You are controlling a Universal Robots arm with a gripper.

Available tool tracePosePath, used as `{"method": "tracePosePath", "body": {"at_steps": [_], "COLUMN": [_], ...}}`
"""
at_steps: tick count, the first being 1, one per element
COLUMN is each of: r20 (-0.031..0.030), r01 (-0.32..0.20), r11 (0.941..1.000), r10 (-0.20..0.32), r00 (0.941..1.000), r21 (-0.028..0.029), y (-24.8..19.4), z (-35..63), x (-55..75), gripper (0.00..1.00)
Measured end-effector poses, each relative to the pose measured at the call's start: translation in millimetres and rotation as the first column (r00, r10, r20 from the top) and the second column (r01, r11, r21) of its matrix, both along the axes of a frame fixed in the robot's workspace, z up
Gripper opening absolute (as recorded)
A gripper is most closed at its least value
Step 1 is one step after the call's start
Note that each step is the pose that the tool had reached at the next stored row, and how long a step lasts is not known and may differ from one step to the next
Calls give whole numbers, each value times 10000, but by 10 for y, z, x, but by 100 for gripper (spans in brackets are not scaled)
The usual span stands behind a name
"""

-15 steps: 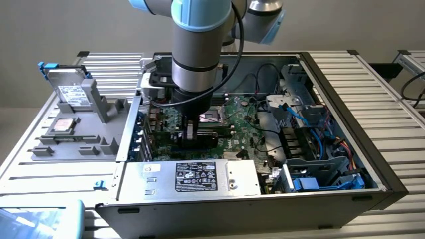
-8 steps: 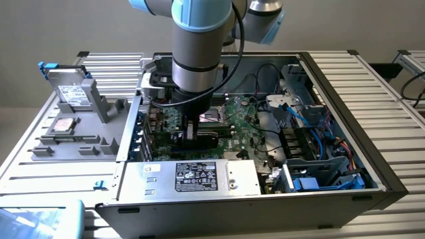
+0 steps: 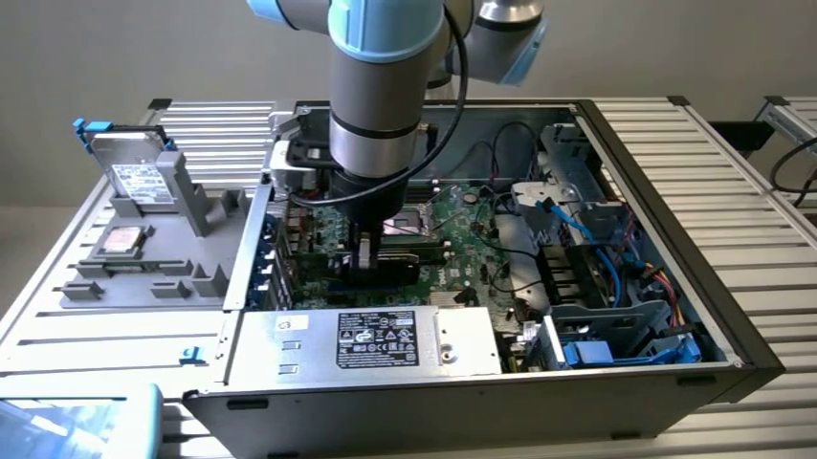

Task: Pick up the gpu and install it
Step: 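Insert the gpu into the slot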

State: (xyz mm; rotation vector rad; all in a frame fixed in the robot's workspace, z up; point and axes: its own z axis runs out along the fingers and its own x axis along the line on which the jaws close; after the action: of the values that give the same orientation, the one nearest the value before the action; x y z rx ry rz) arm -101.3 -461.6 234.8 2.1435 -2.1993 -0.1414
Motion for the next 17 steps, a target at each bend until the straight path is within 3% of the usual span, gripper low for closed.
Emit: {"method": "tracePosePath", "body": {"at_steps": [17], "r20": [5], "r01": [5], "r11": [10000], "r10": [-5], "r00": [10000], "r21": [2], "y": [0], "z": [0], "x": [-5], "gripper": [28]}}
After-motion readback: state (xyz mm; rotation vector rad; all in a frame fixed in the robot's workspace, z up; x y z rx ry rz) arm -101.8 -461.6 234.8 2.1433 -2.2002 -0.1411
